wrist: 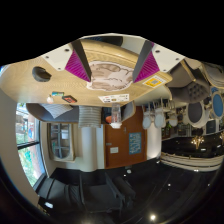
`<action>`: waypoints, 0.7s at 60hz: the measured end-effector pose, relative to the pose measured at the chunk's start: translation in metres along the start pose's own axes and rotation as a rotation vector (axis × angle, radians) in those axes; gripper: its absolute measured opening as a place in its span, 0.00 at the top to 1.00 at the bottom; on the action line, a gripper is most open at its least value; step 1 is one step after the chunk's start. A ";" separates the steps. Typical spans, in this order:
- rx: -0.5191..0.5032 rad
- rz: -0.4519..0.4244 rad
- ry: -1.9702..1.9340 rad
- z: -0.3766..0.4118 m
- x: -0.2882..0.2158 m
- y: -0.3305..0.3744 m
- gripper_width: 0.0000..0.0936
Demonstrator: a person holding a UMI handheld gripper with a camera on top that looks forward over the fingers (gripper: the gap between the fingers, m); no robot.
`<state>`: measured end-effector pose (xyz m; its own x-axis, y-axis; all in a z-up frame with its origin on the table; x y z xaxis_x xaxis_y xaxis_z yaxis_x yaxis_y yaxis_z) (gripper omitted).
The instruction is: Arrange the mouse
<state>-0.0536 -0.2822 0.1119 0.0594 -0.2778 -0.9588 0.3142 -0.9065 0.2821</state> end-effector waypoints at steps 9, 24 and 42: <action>0.105 0.063 0.050 -0.052 0.006 -0.004 0.09; 0.365 0.217 -0.011 -0.207 0.034 -0.017 0.09; 0.425 0.396 -0.036 -0.303 0.036 -0.075 0.10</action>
<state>0.2125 -0.1280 0.0464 0.0599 -0.6252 -0.7781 -0.1336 -0.7775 0.6145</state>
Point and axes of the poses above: the point between the fingertips, and its own axes, seen from behind it with the camera up: z to the left, x down, y backward, against the way the camera looks, the point moved 9 cm from there along y, backward, against the way the camera looks, and after that the axes turned 5 degrees about z, right-handed, at the moved point
